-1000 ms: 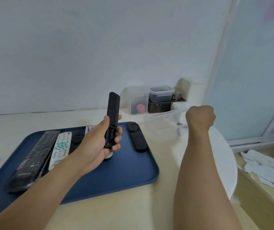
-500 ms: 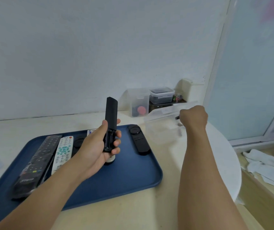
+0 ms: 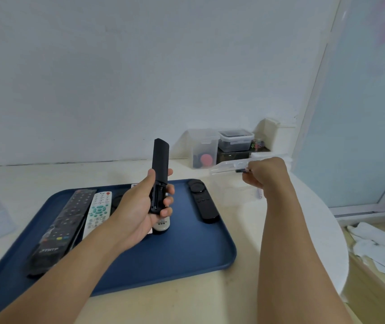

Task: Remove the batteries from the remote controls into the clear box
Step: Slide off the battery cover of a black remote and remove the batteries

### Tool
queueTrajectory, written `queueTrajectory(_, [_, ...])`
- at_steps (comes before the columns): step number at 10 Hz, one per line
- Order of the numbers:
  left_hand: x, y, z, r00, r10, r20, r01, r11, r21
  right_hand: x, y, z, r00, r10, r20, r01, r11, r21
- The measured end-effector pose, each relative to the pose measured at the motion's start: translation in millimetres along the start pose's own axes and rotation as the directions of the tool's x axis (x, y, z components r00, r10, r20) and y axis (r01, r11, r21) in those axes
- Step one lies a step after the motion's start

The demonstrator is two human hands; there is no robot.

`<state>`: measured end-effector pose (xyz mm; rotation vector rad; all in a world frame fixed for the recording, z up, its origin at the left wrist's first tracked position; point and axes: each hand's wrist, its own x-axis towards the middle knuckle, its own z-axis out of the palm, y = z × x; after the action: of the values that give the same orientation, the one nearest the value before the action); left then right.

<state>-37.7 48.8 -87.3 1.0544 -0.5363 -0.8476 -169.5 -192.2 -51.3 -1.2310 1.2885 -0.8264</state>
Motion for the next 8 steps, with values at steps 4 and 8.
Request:
queueTrajectory(4, [3.3,0.2,-4.6,1.000,0.013,-0.004,-0.013,0.999,-0.036,-33.6,-5.3,-2.7,0.966,-0.254,0.046,0.258,0.950,-0.177])
queueTrajectory(8, [-15.0,41.4,-54.7,0.960,0.172,-0.222,-0.184,0.982,-0.033,-74.4,3.2,60.0,0.811,-0.582,0.059,0.505,0.646,-0.573])
